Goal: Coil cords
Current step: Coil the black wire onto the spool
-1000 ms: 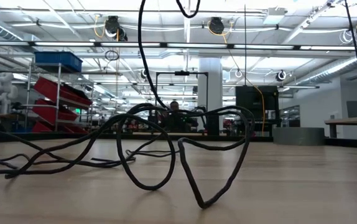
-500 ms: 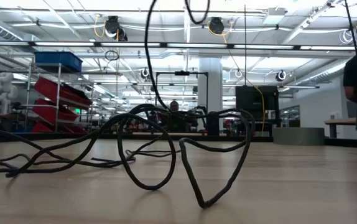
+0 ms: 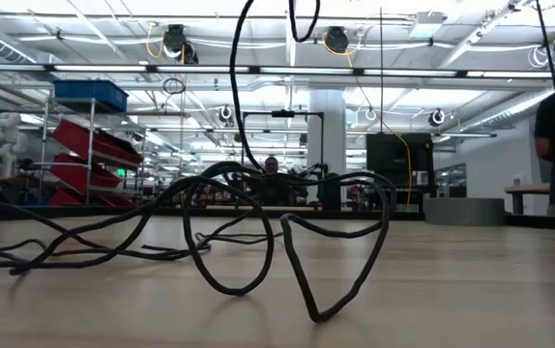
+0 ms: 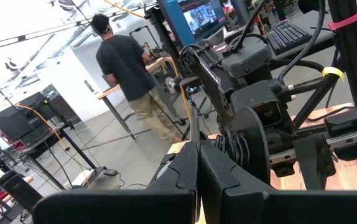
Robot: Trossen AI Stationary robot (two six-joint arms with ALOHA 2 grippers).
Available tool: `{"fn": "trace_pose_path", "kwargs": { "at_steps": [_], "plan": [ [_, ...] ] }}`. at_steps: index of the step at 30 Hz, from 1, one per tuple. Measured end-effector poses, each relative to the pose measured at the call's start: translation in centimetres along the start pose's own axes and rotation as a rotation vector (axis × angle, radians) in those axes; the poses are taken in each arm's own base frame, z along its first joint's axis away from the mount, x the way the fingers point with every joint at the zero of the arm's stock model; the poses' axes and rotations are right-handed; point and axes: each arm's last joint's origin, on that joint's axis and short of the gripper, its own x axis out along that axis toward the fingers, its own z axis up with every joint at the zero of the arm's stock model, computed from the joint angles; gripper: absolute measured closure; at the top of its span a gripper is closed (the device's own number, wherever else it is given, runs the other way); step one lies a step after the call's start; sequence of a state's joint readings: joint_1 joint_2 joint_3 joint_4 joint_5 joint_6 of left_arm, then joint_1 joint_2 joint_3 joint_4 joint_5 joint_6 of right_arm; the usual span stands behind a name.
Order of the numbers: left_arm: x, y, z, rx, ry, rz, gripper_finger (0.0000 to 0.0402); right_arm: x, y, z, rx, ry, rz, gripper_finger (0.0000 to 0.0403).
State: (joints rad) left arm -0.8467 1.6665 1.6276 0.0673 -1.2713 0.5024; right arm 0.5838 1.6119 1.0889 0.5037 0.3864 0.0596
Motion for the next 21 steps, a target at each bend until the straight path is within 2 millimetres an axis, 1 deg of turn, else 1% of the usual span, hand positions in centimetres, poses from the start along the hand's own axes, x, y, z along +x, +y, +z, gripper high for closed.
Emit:
{"fn": "trace_pose_path", "kwargs": {
  "at_steps": [4,17,21],
  "plan": [
    [0.0,0.0,0.0,0.0,0.0,0.0,0.04,0.0,0.0,-0.04,-0.001,0.004,0.0,0.0277],
    [0.0,0.0,0.0,0.0,0.0,0.0,0.04,-0.01,0.02,-0.06,-0.011,0.006,0.001,0.0342],
    [0.0,0.0,0.0,0.0,0.0,0.0,0.04,-0.05,0.12,-0.08,-0.003,0.007,0.003,0.0343]
  ]
}}
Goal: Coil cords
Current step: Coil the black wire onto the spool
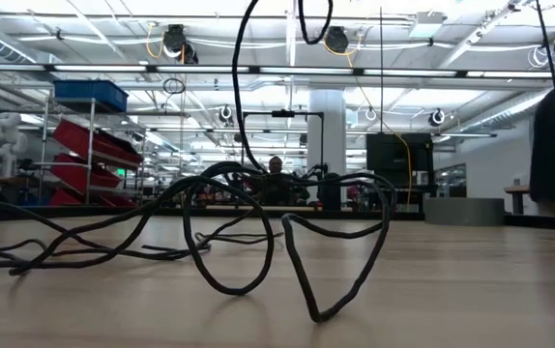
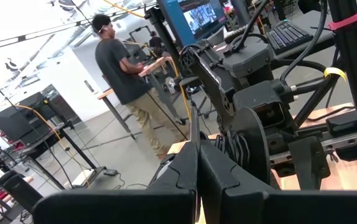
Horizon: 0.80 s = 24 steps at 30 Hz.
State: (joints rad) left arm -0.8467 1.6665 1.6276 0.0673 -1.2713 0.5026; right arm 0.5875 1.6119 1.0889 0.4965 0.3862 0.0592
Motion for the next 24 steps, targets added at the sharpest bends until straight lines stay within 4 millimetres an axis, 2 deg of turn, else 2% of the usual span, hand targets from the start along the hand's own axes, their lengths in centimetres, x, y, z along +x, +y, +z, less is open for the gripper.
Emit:
{"fn": "trace_pose_path", "kwargs": {
  "at_steps": [11,24],
  "plan": [
    [-0.03,-0.01,0.0,0.001,0.0,-0.001,0.04,-0.62,0.45,0.41,-0.004,0.01,0.019,0.0305],
    [-0.03,-0.01,0.0,0.001,0.0,-0.001,0.04,-0.62,0.42,0.25,-0.011,0.024,0.018,0.034]
  ]
}}
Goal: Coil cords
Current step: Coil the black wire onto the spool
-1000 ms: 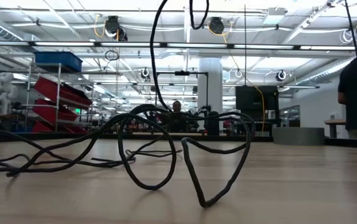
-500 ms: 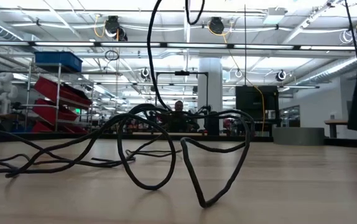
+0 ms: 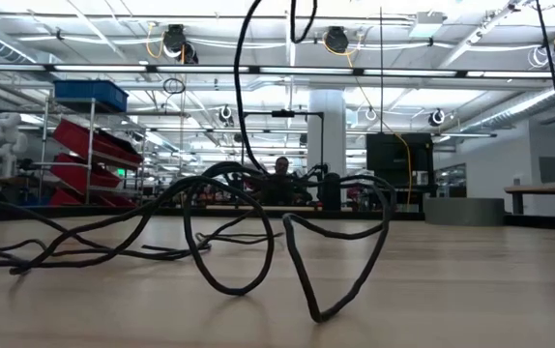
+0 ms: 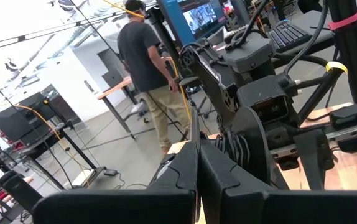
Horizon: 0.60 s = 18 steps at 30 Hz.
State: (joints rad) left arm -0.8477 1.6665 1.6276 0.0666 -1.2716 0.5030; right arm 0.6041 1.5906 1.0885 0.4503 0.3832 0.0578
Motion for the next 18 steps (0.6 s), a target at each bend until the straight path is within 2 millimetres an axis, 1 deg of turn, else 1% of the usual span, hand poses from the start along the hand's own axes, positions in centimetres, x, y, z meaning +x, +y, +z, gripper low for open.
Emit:
{"fn": "trace_pose_path", "kwargs": {
  "at_steps": [8,14,18],
  "plan": [
    [-0.2,-0.05,0.07,-0.005,-0.004,-0.004,0.04,-0.24,-0.17,0.35,0.003,-0.007,-0.034,0.0397],
    [-0.16,-0.08,0.11,-0.061,-0.012,-0.018,0.04,-0.4,-0.5,0.28,-0.002,-0.007,-0.214,0.0401],
    [0.41,-0.03,0.29,-0.129,-0.054,-0.086,0.04,-0.49,-0.84,0.23,-0.019,-0.005,-0.328,0.0402]
  ]
}}
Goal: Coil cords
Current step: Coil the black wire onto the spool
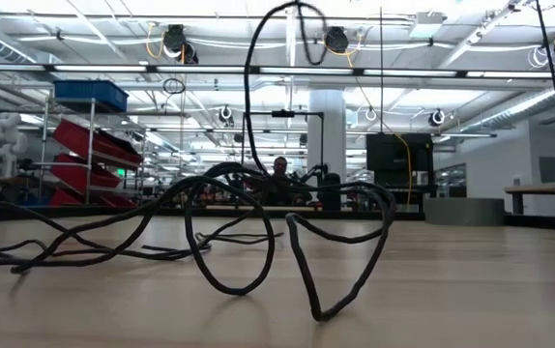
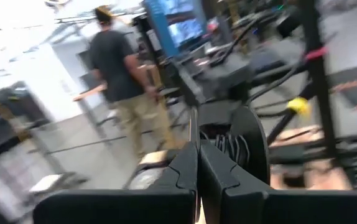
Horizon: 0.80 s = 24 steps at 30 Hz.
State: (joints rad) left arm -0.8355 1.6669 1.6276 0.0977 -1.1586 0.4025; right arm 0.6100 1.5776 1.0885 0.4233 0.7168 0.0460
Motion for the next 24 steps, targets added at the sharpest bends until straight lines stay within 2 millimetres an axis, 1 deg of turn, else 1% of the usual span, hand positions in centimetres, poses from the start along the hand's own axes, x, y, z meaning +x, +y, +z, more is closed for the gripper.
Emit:
{"fn": "trace_pose_path", "kwargs": {
  "at_steps": [4,7,12,18,24],
  "plan": [
    [1.3,0.3,-0.1,-0.048,-0.036,-0.083,0.04,0.1,-0.3,0.1,-0.029,-0.009,-0.074,0.0402],
    [2.5,0.9,-0.3,-0.058,-0.037,-0.08,0.04,0.1,-0.5,0.1,-0.039,-0.012,-0.102,0.0402],
    [4.6,1.7,-0.9,-0.073,-0.035,-0.062,0.04,0.7,-0.1,-0.6,-0.055,-0.013,-0.111,0.0403],
    [7.0,1.4,-2.1,-0.046,-0.022,-0.002,0.04,1.1,0.1,-1.2,-0.072,-0.022,-0.178,0.0403],
    [8.1,0.7,-2.9,0.014,0.001,0.108,0.04,1.0,0.2,-1.3,-0.078,-0.029,-0.23,0.0403]
  ]
}}
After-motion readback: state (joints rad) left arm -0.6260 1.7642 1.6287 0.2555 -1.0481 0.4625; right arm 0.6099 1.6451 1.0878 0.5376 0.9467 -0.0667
